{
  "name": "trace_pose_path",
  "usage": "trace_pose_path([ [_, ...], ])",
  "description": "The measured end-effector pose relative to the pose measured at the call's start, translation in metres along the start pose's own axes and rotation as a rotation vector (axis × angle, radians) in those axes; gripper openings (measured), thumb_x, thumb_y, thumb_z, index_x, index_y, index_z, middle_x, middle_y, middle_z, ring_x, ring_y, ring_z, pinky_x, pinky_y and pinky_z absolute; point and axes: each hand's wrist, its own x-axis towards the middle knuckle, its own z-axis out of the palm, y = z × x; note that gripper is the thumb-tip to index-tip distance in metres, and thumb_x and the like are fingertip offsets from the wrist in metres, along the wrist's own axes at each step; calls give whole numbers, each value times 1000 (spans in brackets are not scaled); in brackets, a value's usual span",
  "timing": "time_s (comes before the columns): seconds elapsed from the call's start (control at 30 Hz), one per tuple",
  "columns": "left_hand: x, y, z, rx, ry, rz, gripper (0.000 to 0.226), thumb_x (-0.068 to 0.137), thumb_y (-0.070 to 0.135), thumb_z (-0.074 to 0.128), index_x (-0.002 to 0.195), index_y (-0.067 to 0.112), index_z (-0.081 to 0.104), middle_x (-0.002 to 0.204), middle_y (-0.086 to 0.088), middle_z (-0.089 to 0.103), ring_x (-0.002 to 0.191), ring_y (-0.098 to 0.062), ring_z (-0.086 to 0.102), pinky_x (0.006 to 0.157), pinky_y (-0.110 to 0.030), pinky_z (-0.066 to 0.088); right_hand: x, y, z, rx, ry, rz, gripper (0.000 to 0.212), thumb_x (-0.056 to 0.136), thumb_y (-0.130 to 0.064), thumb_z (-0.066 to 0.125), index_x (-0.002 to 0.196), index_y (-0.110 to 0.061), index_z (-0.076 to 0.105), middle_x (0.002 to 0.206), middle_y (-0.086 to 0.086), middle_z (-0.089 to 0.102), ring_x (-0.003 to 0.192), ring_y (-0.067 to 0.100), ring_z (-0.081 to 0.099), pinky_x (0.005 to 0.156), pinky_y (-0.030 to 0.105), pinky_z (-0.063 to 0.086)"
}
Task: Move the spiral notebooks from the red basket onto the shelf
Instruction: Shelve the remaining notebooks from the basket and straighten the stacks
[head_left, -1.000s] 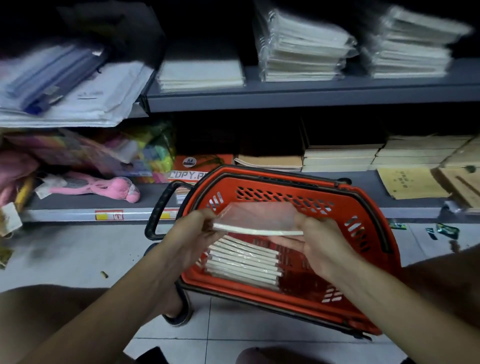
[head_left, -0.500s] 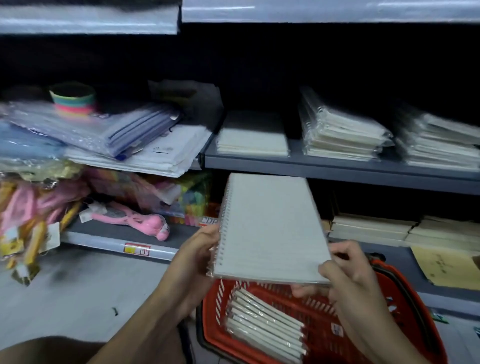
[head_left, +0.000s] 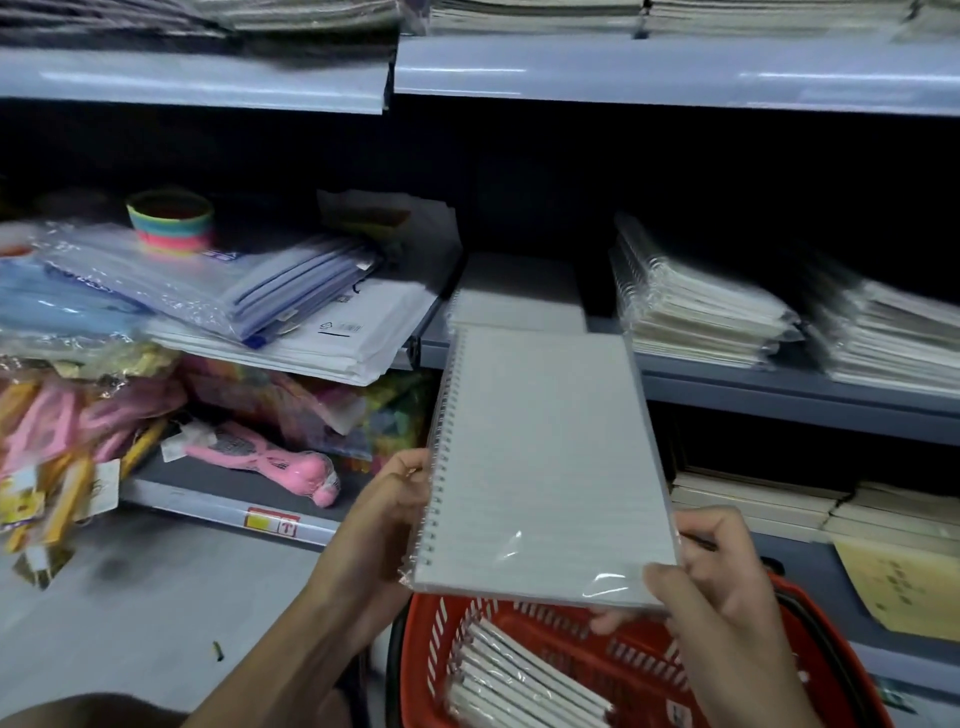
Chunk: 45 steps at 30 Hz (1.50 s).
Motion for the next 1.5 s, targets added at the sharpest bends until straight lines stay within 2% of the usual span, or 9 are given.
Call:
trace_pose_path([
  [0.13, 6, 9, 9, 21, -13, 42, 47, 63, 21, 72, 108, 10, 66, 108, -15, 70, 92, -25, 68, 76, -35, 58, 13, -1, -1, -20, -20, 1, 26, 94, 15, 44, 104, -9, 45, 85, 22, 75, 56, 43, 70, 54, 35, 59],
  [0.27, 14, 17, 16, -1, 7, 66, 31, 74, 17, 63, 102, 18, 77, 111, -8, 74, 98, -22, 69, 73, -31, 59, 39, 3, 3, -12, -18, -46, 24, 95, 14, 42, 104, -8, 44, 93, 20, 75, 55, 42, 69, 51, 22, 53],
  [0.4, 31, 26, 16, -11, 51, 89, 40, 95, 24, 47, 130, 17, 64, 133, -11, 65, 118, -27, 60, 87, -41, 49, 68, 4, 14, 35, -11, -115, 21, 97, 12, 42, 106, -7, 44, 96, 20, 75, 59, 43, 69, 60, 36, 59],
  [0.63, 71, 44, 16, -21, 136, 77, 34, 105, 23, 45, 137, 23, 55, 128, -7, 69, 110, -23, 68, 65, -30, 62, 119, 2, 29, 155, 119, 29, 15, 98, 1, 45, 108, -8, 51, 99, 21, 73, 66, 38, 74, 82, 49, 59],
  [0.87, 79, 33, 16, -229, 220, 187, 39, 96, 4, 50, 134, 6, 52, 128, -21, 65, 111, -36, 68, 83, -42, 61, 131, 11, 16, 223, 101, 25, 52, 88, -9, 66, 135, -11, 45, 112, 19, 72, 93, 36, 74, 87, 41, 60],
  [1.07, 92, 23, 13, 152, 325, 362, 45, 76, 4, 80, 118, 12, 64, 105, -7, 76, 99, -30, 73, 90, -41, 57, 139, 18, 25, 114, 228, -117, 33, 84, -2, 72, 113, -3, 58, 92, 19, 75, 78, 35, 76, 67, 29, 62],
  [1.17, 110, 28, 15, 175, 408, 404, 30, 85, -4, 72, 113, 5, 64, 89, -9, 70, 74, -25, 75, 74, -33, 63, 152, 17, 32, 54, 311, -148, 29, 84, -6, 75, 110, -5, 62, 79, 18, 75, 67, 32, 75, 59, 28, 61],
  [1.3, 138, 34, 16, 338, 505, 445, 24, 87, 6, 74, 110, 9, 67, 76, -6, 65, 51, -15, 60, 49, -28, 54, 176, 20, 42, -38, 397, -152, 25, 84, -18, 78, 106, -17, 68, 63, 13, 69, 48, 25, 65, 43, 29, 54],
  [1.5, 182, 39, 22, 438, 625, 495, 16, 88, 21, 74, 104, 21, 72, 51, 6, 50, 53, -9, 51, 58, -12, 45, 215, 13, 45, -100, 463, -120, 34, 87, -23, 75, 119, -17, 69, 54, 11, 63, 37, 17, 55, 35, 26, 47],
])
